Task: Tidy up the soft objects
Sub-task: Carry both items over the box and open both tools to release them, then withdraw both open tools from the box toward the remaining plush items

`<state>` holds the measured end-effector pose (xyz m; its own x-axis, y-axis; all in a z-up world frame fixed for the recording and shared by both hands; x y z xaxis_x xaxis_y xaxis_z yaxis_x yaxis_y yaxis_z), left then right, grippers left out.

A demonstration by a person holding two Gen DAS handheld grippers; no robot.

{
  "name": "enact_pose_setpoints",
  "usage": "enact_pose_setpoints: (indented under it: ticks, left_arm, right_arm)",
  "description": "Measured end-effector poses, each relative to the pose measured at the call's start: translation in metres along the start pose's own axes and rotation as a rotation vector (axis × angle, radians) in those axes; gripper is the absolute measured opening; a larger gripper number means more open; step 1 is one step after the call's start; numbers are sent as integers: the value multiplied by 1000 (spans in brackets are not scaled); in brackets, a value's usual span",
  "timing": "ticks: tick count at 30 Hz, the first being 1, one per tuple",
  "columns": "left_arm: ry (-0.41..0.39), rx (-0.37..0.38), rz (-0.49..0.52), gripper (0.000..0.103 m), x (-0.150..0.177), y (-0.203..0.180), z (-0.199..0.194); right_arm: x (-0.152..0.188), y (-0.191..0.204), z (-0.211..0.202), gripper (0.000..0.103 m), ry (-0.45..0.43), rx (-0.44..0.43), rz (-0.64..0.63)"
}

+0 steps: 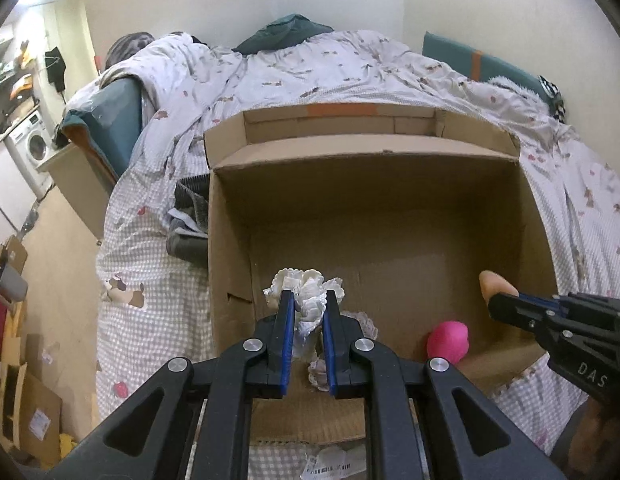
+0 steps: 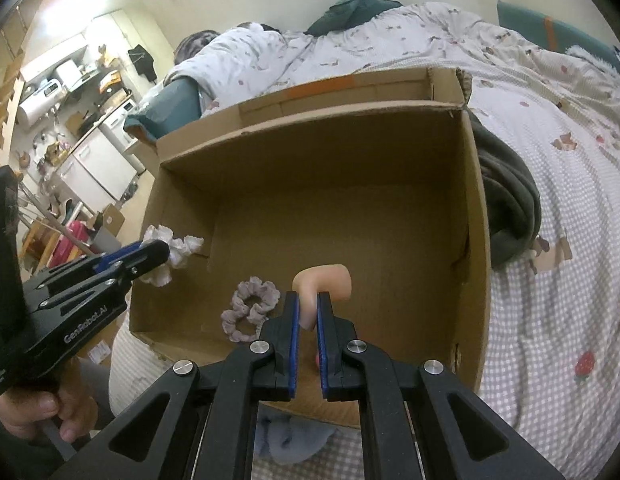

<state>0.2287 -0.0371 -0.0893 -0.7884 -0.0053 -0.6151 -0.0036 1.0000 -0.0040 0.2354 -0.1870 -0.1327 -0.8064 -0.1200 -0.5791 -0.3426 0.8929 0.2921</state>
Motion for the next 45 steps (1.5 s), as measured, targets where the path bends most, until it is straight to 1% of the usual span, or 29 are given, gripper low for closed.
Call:
enact_pose_setpoints:
  ticks: [4,8,13,17,22,24,26,28,30,32,33,34,35,39,45]
  left_arm:
    - [51,-3,-31,12,6,5,8]
    - [79,-1,-69,12,8,10,11]
    - [74,9,-62,12,9,7,10]
    - [56,-10,-50,13,8,6,8]
    - [72,-9,-65,17,8,8,10]
    - [79,-12,-75,21,9,9,11]
    - [78,-20,-77,27,10,10,11]
    - [74,-18,-79,45,10,11,10]
    - [62,-12,-83,54,8,10,8]
    - [54,-10,-82,56,7,9,7]
    - [53,-9,-79,56,6,8,6]
    - [53,-11,-76,56,6,8,6]
    - [53,-16,-72,56,6,7,6]
    - [57,-24,-67,57,7,6,7]
    - [56,-22,-68,56,7,7,7]
  right_arm:
    - [0,1,2,10,-2,0,-1]
    - [-1,3,2,10,-9,-1,-7]
    - [1,6,3,10,-13,-8,-18]
    - [-1,9,1,10,-25,-22,-23]
    - [-2,9,-3,10,-48,-38,-18]
    - [-2,7,-1,11,-44,-33,-15]
    - [-1,5,1,11,-32,-16,-12]
    - [0,3,3,12,-22,-10,-3]
    - [0,1,4,20,-20,-4,2]
    - [0,-1,3,40,-25,-2,15]
    - [0,-2,3,48,-26,-4,23]
    - [-1,-3,3,68,-25,-2,31]
    - [-1,-5,2,75,-29,6,42]
    - [-1,-12,1,76,-32,45,67]
    - [-1,-12,0,76,-32,35,76]
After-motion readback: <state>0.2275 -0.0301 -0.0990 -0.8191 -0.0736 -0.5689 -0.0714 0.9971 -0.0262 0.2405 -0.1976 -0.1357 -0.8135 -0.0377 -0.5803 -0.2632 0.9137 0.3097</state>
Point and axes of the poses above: each gripper's, at about its wrist camera, not at the fingertips, and z roughly the way its jaws point, y to its left, x to its underside, the point moved 8 cm from there along z, roughly the way its jaws point, and after that the axes turned 4 degrees about -z, right-handed, at the moved point
